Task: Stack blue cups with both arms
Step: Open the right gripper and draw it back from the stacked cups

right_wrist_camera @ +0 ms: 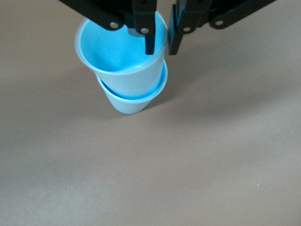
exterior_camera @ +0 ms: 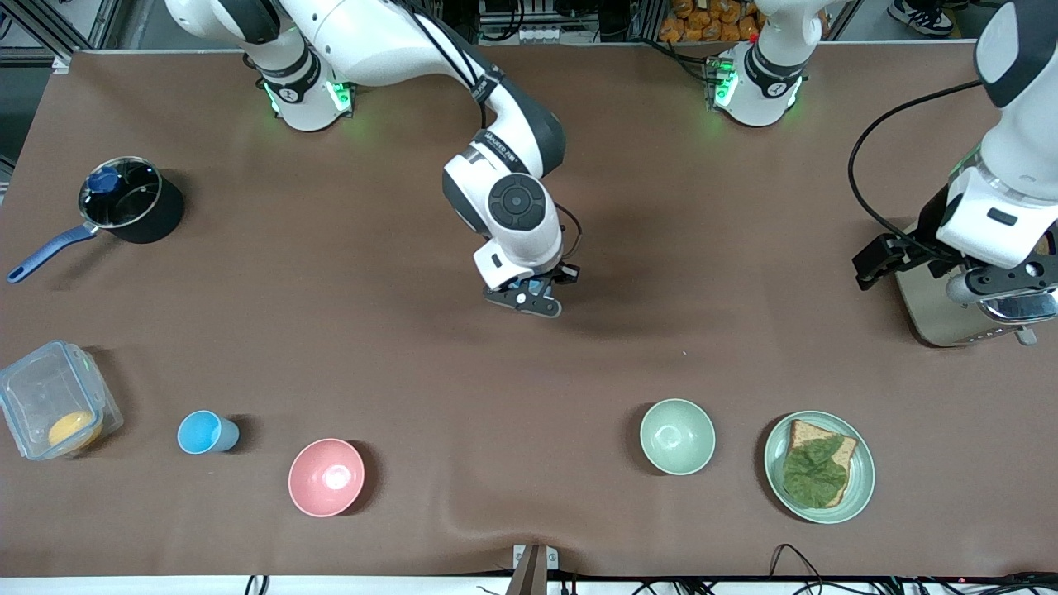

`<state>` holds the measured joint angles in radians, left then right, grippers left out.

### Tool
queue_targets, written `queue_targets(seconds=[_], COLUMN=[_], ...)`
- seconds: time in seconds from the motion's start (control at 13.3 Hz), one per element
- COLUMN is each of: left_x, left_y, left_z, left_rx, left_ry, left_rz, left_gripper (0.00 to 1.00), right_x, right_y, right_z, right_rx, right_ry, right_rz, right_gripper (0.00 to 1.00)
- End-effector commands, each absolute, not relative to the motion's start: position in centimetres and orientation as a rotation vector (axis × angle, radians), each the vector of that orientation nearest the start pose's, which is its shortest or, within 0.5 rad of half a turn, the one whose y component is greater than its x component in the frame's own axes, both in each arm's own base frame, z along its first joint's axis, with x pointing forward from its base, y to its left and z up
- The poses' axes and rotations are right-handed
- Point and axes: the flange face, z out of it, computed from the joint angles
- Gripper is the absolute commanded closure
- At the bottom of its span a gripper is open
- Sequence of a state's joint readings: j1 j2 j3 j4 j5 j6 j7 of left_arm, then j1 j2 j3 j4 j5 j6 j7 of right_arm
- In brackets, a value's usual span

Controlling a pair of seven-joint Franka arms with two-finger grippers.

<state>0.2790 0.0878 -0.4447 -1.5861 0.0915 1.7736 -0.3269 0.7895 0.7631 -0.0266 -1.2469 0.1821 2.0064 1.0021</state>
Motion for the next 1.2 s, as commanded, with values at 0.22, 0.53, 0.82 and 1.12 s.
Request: queue_targets(seconds=[0.22,0.53,0.82,1.12], left_x=[56.0,55.8,54.8,55.1], left_y=[-8.1,-7.7,-8.7,-8.1], left_z=[59.0,59.5,59.9,60.6], left_rx=[-3.1,-3.1,-3.112,-3.113], left_ry=[-0.083,-0.076,-0.054,0.037], left_rz=[-0.151,-0.161,-0.147,-0.14], left_gripper=[0.0,0.0,0.0,0.0], right_x=[57.6,61.2,62.5,61.3], right_y=[47.2,34.7,16.7,0.7], right_z=[34.9,40.2,41.4,47.8], right_rx=[-3.005,-3.079,-3.131,-3.057], right_ry=[0.56,0.324,-0.05,-0.197], right_rz=[0.21,0.371,0.415,0.385], right_gripper=[0.0,0.0,0.0,0.0])
